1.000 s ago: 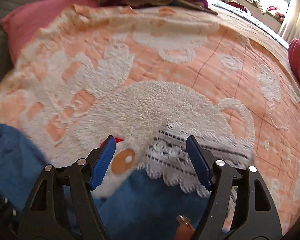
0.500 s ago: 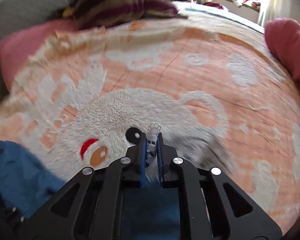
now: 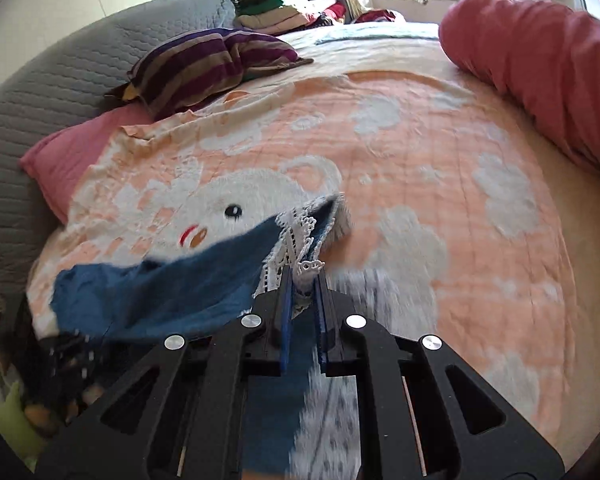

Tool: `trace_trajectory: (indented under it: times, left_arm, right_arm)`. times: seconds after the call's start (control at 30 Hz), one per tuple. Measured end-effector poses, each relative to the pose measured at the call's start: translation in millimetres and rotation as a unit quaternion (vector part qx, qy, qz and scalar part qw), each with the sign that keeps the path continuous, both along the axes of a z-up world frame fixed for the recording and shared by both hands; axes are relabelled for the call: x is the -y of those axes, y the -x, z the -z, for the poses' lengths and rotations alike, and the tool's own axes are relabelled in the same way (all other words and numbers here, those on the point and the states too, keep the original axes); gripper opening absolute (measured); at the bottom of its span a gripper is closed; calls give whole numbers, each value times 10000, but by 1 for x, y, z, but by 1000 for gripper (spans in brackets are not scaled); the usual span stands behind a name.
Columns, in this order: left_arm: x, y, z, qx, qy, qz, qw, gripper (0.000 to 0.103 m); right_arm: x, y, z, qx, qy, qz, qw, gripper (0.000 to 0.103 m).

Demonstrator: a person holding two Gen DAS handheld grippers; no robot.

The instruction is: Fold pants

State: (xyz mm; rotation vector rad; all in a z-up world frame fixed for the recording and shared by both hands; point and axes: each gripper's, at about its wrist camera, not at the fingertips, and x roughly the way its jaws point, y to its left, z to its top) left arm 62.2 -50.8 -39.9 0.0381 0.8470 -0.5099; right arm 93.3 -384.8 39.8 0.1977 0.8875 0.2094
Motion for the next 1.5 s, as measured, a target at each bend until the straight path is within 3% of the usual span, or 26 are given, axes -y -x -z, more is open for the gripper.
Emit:
trace_trajectory:
  times: [0.27, 0.37, 0.57, 0.73, 0.9, 1.0, 1.03, 1.13, 1.27, 1.5]
  left_arm:
    - [-1, 22, -7, 203, -178, 283, 9992, 7]
    - [-2, 25, -5, 145, -217, 297, 9992, 7]
    - [8, 35, -2, 233, -782, 397, 9959, 7]
    - [9, 37, 3, 160, -924, 390, 9948, 7]
    - [8, 38, 8, 67, -994, 372, 9943, 9]
    - [8, 38, 8, 82, -1015, 369, 9941, 9]
    - [9, 38, 8, 83, -1018, 369, 9941, 9]
    - [8, 38, 9, 85, -1019, 370, 9941, 9]
    - [7, 40, 8, 106, -1015, 340, 9942, 9]
    - [4, 44, 5, 108, -978, 308, 9947, 9]
  right_arm:
    - [8, 66, 21, -322, 21, 89, 9994, 5]
    - [11, 75, 34, -490, 42, 134, 9987, 5]
    - [17, 83, 64, -824, -114, 193, 9963, 5]
    - [19, 83, 81, -985, -177, 223, 9947, 5]
    - [20, 85, 76, -1012, -92, 197, 9946, 9]
    - [18, 91, 53, -527, 369, 178, 9978, 20]
    - [12, 94, 43, -254, 564, 11, 9981, 20]
    - [-16, 98, 31, 50, 784, -706, 9944, 33]
    - [-77, 103, 41, 238, 1223, -2038, 9711, 34]
    - [-138, 91, 64, 282, 1864, -2981, 9357, 34]
